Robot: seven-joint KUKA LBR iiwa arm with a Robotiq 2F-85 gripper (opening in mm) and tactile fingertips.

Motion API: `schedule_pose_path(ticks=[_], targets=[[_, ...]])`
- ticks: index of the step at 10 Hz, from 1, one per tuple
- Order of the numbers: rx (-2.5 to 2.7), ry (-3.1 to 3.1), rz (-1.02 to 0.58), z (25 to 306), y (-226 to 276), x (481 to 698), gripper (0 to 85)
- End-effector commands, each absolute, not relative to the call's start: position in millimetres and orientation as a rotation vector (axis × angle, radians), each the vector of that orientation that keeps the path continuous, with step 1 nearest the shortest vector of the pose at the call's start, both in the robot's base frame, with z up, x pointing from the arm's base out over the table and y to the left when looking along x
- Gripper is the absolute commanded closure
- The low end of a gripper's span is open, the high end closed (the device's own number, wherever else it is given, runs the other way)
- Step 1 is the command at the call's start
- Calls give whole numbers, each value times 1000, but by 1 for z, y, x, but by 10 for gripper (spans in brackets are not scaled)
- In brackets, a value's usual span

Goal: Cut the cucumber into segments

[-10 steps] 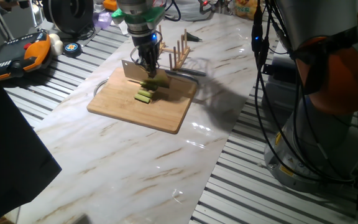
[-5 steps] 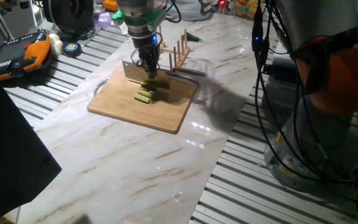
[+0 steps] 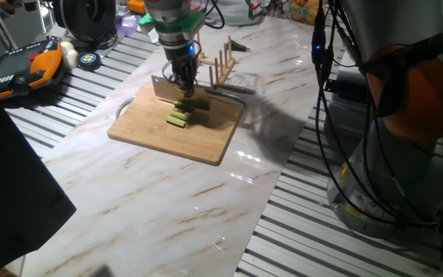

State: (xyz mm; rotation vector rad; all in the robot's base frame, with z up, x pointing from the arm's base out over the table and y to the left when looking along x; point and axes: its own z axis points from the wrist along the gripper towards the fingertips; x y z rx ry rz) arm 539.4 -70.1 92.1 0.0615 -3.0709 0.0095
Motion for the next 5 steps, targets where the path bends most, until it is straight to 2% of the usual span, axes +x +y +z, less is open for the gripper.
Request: schedule_pose_path(ticks=[1,5], targets=[[62,-3072,15,91,-70,540,843],[62,-3074,17,87,-71,540,843]])
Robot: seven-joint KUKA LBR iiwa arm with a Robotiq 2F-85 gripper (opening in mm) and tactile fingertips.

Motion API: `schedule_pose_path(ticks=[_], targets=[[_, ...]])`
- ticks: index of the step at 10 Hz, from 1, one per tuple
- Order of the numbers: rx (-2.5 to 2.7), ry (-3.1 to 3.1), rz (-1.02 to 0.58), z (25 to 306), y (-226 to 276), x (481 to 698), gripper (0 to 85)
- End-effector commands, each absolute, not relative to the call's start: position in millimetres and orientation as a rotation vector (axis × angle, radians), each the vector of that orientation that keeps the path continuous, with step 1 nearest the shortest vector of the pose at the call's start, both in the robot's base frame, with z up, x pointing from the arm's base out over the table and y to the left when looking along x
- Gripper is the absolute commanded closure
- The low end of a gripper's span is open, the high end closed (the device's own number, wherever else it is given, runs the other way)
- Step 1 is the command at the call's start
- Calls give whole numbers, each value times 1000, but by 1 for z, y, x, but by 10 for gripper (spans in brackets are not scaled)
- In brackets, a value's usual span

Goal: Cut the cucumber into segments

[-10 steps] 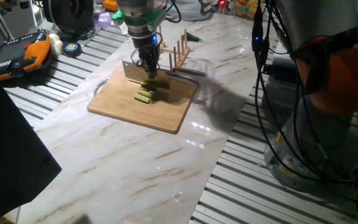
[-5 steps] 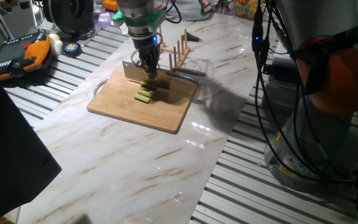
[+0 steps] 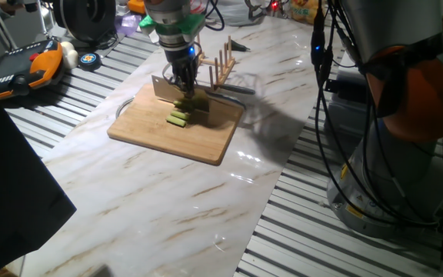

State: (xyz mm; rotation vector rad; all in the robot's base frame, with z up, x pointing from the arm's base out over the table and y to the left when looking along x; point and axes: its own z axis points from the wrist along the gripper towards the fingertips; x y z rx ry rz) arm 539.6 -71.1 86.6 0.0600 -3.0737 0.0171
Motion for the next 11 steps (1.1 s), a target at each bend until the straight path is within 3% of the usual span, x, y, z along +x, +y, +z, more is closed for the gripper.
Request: schedule_pose_path(ticks=[1,11], targets=[[59,-3074,17,85,-71,539,843],[64,-3072,7,79,-71,543,843]])
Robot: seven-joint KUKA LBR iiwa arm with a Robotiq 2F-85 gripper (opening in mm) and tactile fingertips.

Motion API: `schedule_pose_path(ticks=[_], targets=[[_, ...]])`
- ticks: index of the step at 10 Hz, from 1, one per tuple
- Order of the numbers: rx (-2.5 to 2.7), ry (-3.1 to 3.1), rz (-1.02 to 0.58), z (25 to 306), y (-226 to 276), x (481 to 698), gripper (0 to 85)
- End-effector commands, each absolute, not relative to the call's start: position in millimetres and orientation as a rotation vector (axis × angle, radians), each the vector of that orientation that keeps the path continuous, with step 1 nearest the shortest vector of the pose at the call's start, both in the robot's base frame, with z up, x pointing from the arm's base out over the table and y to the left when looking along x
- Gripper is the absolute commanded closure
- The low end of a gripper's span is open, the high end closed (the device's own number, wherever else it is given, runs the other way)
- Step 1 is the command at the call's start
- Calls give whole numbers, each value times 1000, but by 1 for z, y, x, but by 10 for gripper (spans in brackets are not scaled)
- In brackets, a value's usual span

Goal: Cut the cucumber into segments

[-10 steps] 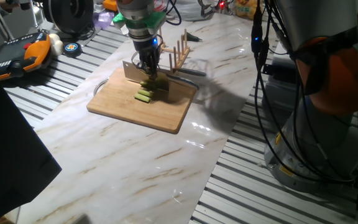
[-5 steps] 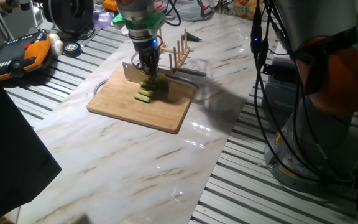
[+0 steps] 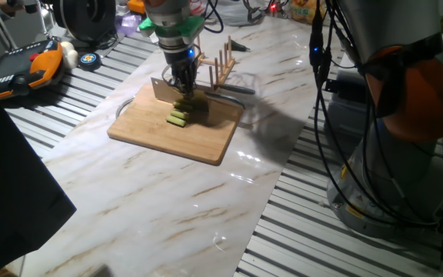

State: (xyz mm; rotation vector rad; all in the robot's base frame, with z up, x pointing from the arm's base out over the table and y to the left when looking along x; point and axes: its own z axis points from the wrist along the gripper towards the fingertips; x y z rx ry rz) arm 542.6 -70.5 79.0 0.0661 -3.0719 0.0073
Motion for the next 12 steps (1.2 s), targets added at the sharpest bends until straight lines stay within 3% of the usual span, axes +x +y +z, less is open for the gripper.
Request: schedule_pose_path(ticks=[1,12], targets=[[67,-3072,5,79,-70,543,843],[69,-3078,3,81,-74,535,843]])
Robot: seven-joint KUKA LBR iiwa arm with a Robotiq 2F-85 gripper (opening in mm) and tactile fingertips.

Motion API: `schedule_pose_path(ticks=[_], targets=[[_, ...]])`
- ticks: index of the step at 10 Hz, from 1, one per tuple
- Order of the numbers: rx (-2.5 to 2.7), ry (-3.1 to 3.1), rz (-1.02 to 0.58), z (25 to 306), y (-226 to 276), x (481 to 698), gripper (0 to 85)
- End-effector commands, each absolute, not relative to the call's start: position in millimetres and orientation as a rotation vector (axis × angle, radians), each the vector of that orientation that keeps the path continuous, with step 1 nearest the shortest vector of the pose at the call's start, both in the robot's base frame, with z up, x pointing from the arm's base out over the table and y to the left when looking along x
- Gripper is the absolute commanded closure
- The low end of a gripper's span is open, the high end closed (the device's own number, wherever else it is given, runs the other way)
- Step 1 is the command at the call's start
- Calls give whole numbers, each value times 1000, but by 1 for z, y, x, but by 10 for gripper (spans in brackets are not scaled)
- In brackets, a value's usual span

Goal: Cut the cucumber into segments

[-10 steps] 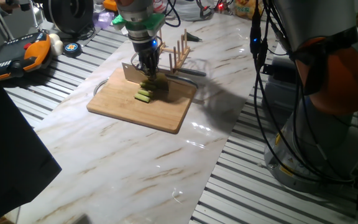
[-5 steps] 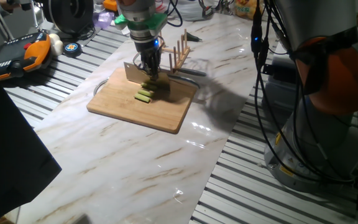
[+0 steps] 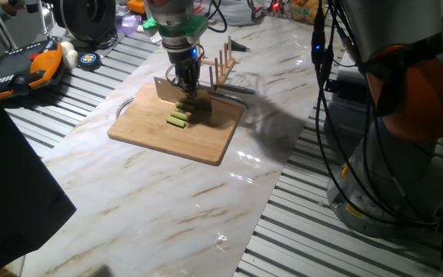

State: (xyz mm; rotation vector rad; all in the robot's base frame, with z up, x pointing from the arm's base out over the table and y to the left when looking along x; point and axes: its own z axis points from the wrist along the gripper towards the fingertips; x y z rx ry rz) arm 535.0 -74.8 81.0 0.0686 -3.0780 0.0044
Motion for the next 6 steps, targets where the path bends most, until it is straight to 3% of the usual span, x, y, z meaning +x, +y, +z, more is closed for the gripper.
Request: schedule_pose_path(ticks=[1,6], targets=[[69,-3078,5,82,-75,535,843],[64,-3081,8,83,-74,535,843]])
